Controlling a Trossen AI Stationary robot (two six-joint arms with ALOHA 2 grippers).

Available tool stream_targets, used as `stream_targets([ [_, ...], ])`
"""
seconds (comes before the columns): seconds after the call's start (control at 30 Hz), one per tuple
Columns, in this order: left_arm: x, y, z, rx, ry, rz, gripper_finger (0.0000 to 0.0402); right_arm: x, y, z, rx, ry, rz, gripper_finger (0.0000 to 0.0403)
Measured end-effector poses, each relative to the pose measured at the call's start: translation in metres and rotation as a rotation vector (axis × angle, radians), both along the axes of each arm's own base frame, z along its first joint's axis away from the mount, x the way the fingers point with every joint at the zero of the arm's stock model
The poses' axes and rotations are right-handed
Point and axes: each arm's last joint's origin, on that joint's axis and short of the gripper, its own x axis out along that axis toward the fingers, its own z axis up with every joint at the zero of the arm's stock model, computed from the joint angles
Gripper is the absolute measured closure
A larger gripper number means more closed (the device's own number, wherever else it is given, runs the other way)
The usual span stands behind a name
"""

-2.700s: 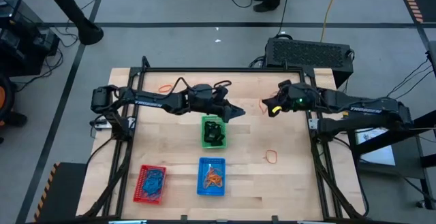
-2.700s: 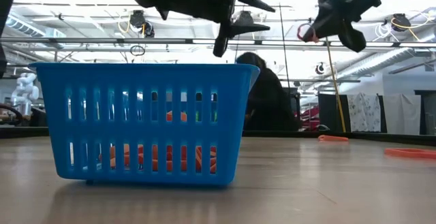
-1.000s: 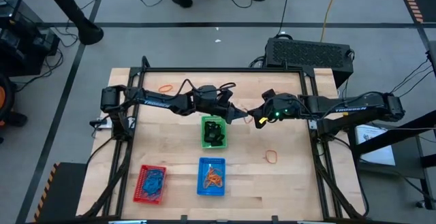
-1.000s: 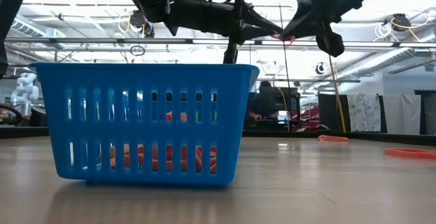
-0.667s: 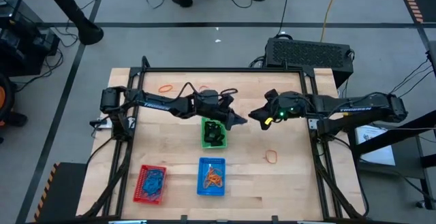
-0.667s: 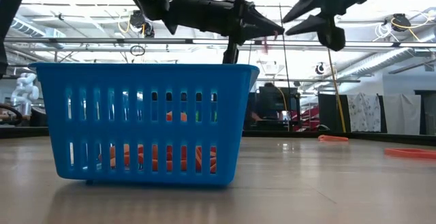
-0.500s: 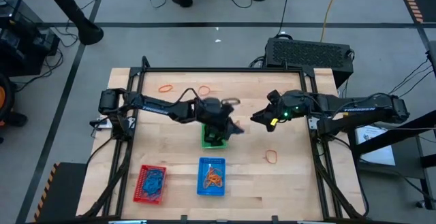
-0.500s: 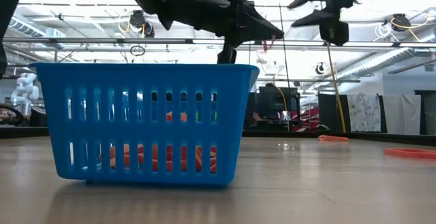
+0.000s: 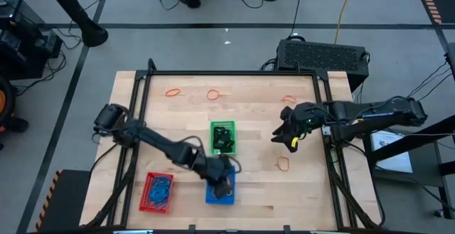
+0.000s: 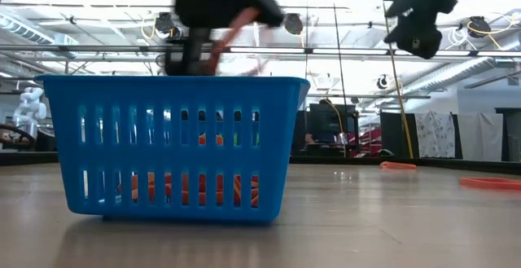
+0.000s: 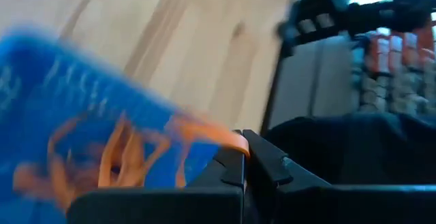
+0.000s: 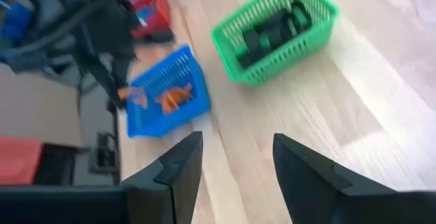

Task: Sort rubber bands into baskets
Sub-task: Put the orange rubberband into the blue bin

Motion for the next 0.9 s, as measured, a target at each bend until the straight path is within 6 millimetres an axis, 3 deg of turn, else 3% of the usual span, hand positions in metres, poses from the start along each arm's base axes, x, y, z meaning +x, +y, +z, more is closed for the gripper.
stream_targets([
  [0.13,-0.019,-0.025,-0.009,0.018,0.146,0.077,0.0400,0.001,0.004,-0.009,-0.026,0.077,0.040,0.0232],
  [0.27,-0.030,-0.035,-0.015,0.103,0.192,0.140,0.0400,0.006,0.009,-0.016,-0.068,0.110,0.097,0.0232],
  [0.37,-0.030,-0.034,-0.015,0.177,0.154,0.195,0.0400,0.011,0.012,-0.022,-0.085,0.138,0.122,0.0232],
  [0.53,-0.026,-0.025,-0.015,0.280,0.104,0.133,0.0394,0.019,0.018,-0.033,-0.086,0.198,0.140,0.0232],
  [0.9,-0.025,-0.005,-0.021,0.341,0.180,-0.040,0.0326,0.032,0.031,-0.047,0.035,0.273,0.065,0.0232],
])
